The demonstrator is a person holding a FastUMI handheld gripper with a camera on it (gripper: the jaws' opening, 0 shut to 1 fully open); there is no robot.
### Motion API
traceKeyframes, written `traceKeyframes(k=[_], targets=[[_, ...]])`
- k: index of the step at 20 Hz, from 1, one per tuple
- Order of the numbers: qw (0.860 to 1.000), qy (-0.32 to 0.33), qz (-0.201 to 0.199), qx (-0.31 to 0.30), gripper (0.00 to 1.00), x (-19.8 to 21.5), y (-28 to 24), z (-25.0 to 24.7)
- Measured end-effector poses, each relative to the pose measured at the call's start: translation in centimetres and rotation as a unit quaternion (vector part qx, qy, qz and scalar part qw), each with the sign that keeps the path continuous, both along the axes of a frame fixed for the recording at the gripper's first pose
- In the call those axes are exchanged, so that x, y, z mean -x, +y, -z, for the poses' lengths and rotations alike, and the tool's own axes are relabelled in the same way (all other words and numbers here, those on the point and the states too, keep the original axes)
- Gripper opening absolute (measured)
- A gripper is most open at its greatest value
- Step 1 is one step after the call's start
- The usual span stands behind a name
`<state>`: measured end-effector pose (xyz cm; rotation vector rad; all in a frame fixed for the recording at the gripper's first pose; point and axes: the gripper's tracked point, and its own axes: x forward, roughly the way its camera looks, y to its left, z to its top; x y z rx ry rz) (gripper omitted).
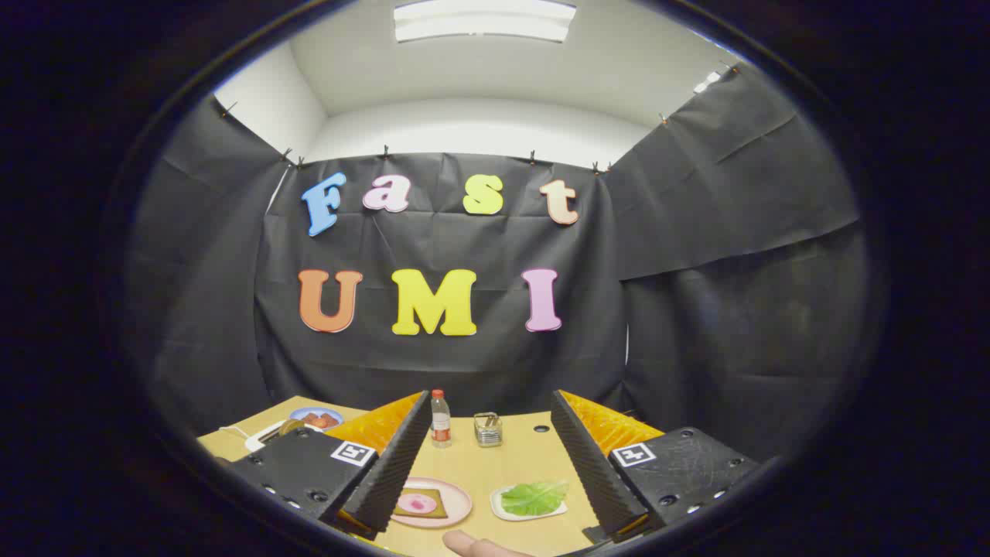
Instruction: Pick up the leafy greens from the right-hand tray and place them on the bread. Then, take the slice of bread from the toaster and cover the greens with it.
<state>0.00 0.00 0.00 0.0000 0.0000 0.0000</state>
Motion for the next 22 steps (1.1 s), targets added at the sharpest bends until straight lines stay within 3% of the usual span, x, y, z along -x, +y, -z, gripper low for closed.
traceKeyframes(k=[11,15,22], targets=[[1.0,0.018,0.019,0.017,0.95,0.7,0.2,1.3],[0.999,0.036,0.005,0.002,0.95,0.5,0.1,2.1],[0.997,0.069,0.012,-0.028,0.94,-2.5,-2.2,5.6]])
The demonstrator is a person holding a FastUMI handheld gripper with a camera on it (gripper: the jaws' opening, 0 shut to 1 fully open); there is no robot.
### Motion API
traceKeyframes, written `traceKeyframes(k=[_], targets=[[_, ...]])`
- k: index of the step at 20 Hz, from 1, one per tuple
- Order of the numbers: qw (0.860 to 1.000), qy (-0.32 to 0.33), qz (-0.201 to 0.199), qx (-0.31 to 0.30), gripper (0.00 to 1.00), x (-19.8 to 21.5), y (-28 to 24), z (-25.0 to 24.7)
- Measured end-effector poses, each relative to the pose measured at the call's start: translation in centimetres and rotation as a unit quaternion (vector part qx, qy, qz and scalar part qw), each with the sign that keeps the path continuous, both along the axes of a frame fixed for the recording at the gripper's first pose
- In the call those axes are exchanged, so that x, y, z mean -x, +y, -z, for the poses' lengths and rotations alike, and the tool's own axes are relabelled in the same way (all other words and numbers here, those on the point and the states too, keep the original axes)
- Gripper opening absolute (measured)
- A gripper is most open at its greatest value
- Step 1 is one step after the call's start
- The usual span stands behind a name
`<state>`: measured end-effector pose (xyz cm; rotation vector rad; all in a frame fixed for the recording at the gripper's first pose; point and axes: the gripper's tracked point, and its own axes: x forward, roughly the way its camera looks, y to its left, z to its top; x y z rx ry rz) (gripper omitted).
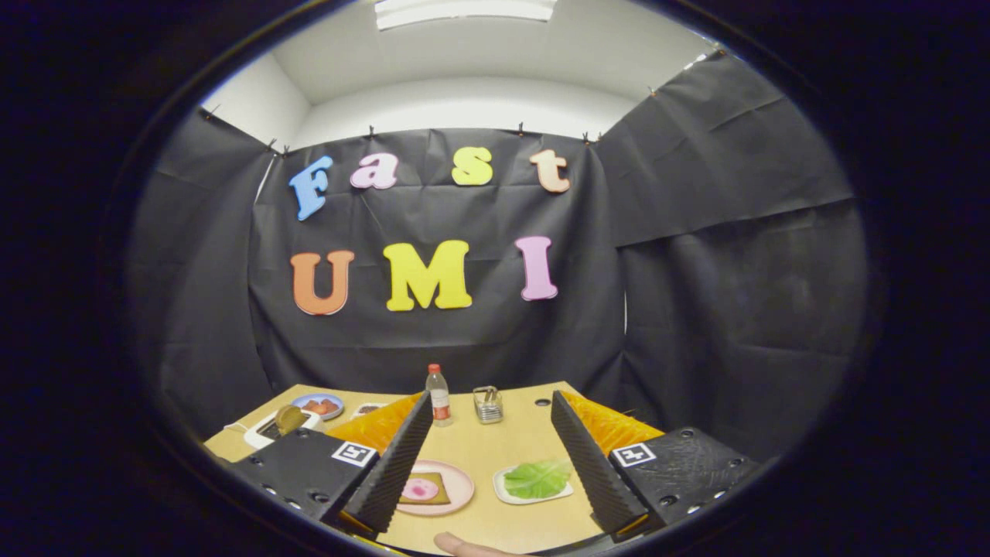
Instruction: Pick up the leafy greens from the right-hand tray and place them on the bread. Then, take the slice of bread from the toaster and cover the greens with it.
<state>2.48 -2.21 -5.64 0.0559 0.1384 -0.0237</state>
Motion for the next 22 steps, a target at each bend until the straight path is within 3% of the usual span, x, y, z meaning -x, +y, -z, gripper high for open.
traceKeyframes(k=[6,10,14,17,22], targets=[[0.997,0.066,0.022,0.016,0.94,-5.7,-2.9,7.7],[0.992,0.106,0.025,0.063,0.95,-10.7,-5.2,13.1],[0.98,0.184,0.014,0.077,0.95,-14.8,-7.7,19.6],[0.968,0.228,0.045,0.092,0.95,-17.2,-11.0,24.2],[0.951,0.296,0.069,0.052,0.96,-18.3,-13.0,30.4]])
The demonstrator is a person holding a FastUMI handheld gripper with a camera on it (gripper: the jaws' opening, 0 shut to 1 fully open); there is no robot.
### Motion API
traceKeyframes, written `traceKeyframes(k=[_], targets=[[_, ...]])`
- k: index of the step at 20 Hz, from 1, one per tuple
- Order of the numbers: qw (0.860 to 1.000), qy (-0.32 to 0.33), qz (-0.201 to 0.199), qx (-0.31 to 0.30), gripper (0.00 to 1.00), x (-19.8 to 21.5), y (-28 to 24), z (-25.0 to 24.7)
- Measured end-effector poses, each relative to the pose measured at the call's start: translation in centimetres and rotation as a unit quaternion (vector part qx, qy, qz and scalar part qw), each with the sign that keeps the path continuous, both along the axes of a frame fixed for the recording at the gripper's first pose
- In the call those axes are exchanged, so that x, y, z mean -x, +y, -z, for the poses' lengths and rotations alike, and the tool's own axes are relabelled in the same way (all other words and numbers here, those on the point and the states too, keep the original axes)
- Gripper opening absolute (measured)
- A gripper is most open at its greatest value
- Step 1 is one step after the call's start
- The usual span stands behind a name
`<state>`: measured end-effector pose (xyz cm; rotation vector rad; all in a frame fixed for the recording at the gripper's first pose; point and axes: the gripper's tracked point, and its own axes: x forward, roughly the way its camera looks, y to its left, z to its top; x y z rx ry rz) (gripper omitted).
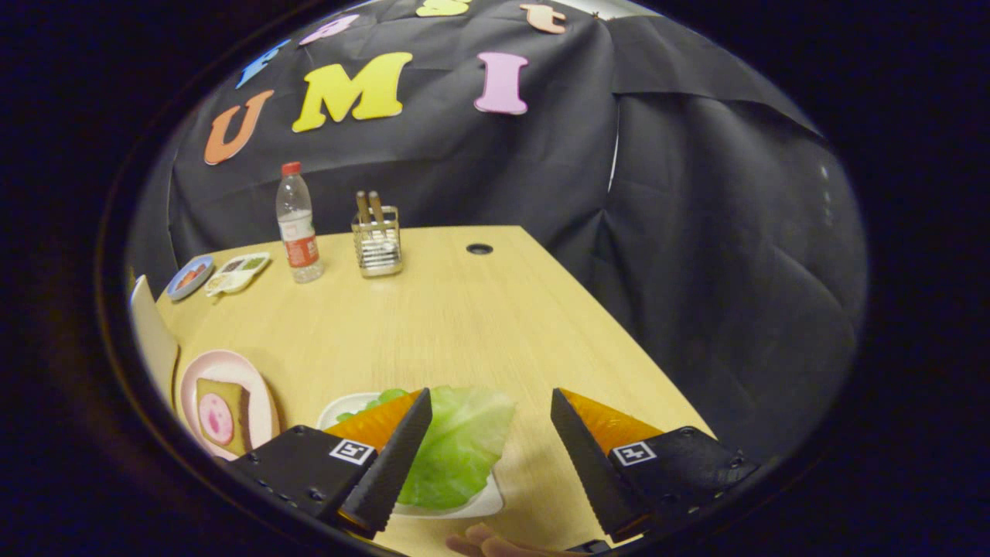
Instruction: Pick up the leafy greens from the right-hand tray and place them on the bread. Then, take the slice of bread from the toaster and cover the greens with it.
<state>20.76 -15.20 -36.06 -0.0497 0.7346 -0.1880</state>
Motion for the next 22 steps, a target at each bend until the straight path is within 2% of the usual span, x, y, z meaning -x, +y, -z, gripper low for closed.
traceKeyframes(k=[3,6,9,13,15,16,22], targets=[[0.999,0.038,0.015,-0.001,0.96,0.2,-0.8,2.6],[0.999,0.046,0.006,0.0,0.96,0.2,-0.5,3.2],[0.998,0.056,-0.016,0.017,0.89,0.1,0.3,3.0],[0.998,0.057,-0.011,0.032,0.27,-0.3,0.6,3.0],[0.998,0.049,-0.007,0.035,0.14,-0.3,0.5,2.2],[0.999,0.043,-0.014,0.029,0.01,-0.2,1.1,1.7],[0.998,-0.007,-0.049,0.047,0.0,0.4,3.1,-4.0]])
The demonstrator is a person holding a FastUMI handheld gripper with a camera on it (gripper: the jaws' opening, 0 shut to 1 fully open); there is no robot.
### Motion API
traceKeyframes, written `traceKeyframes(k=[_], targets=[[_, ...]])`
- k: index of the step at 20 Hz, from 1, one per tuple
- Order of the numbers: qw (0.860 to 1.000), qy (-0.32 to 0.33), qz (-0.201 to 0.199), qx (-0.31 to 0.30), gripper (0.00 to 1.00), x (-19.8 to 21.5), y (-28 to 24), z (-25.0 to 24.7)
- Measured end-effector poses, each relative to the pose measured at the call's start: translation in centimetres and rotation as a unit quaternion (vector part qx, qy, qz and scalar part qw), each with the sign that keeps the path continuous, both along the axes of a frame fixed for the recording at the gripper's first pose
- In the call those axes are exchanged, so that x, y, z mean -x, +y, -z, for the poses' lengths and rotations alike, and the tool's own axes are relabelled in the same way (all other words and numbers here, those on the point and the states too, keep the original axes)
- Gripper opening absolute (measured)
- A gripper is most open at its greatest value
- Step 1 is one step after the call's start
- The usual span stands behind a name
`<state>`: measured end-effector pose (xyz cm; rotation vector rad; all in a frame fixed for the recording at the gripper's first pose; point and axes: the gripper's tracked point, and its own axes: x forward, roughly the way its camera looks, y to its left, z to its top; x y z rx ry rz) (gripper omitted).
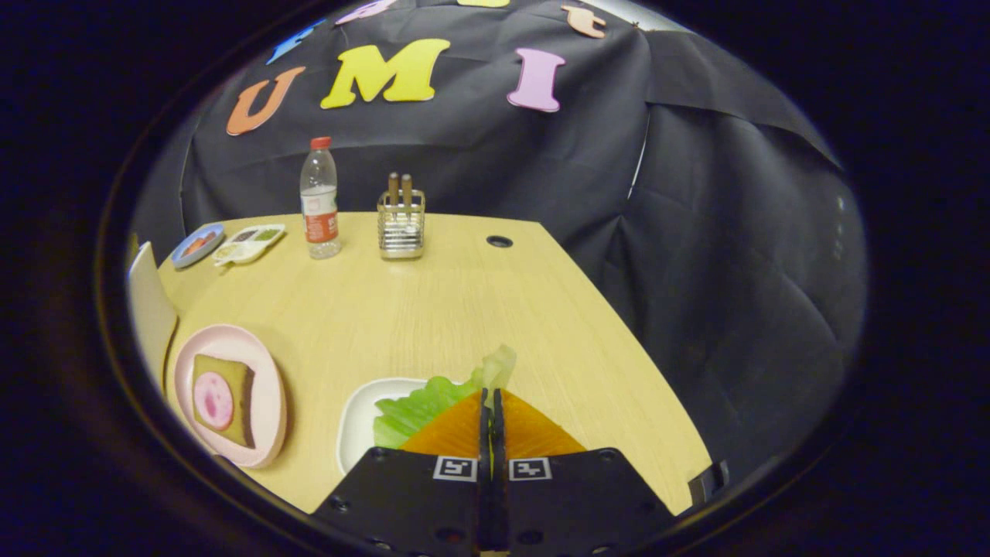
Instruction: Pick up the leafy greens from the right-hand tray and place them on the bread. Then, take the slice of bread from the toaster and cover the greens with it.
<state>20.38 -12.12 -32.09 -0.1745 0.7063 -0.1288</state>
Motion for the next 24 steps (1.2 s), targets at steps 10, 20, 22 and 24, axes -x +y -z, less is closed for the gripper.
traceKeyframes(k=[10,20,22,24], targets=[[0.996,-0.056,-0.043,-0.046,0.0,3.2,8.2,-9.7],[0.982,-0.055,-0.16,-0.08,0.0,7.5,23.7,-10.0],[0.976,-0.05,-0.184,-0.105,0.0,8.3,27.0,-9.3],[0.97,-0.044,-0.206,-0.119,0.0,9.0,29.9,-8.0]])
